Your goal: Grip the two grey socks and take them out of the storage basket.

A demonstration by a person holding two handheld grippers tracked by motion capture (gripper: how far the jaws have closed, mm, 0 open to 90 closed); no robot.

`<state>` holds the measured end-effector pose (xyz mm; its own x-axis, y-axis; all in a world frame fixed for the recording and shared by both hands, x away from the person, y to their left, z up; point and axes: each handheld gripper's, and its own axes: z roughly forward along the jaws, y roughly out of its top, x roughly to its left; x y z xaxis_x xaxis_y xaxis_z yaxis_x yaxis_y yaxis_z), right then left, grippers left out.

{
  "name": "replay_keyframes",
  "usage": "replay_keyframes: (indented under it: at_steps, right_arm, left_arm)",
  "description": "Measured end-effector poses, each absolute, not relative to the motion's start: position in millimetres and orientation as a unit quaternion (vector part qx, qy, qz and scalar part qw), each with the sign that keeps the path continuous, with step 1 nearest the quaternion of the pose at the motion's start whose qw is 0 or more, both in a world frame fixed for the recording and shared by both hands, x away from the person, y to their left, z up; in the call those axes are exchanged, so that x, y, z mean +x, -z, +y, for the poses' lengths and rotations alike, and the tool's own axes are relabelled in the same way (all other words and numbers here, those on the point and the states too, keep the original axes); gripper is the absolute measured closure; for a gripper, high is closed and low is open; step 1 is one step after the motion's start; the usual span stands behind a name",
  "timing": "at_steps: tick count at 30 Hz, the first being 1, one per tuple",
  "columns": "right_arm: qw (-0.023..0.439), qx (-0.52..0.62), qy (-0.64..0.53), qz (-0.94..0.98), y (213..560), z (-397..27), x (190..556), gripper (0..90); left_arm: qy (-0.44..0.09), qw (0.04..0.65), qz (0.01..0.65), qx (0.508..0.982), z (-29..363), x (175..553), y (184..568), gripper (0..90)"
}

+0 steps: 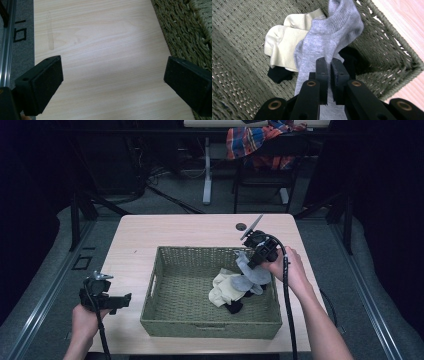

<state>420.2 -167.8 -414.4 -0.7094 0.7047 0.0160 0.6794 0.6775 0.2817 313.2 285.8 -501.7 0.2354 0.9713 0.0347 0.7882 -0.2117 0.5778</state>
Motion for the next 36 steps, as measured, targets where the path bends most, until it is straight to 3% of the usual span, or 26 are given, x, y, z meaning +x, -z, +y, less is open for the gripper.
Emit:
replay_keyframes:
  at_steps: [14, 36]
  right_arm:
    - [0.073, 0.393, -0.157, 0.903, 386, -187, 409, 85.7]
    - [0.091, 0.431, -0.158, 0.884, 369, -238, 408, 85.8]
  left_arm:
    - [-0.201, 0.228, 0.584, 0.753, 286, 314, 502, 2.5]
    - [-0.200, 0.227, 0.583, 0.754, 285, 314, 502, 2.5]
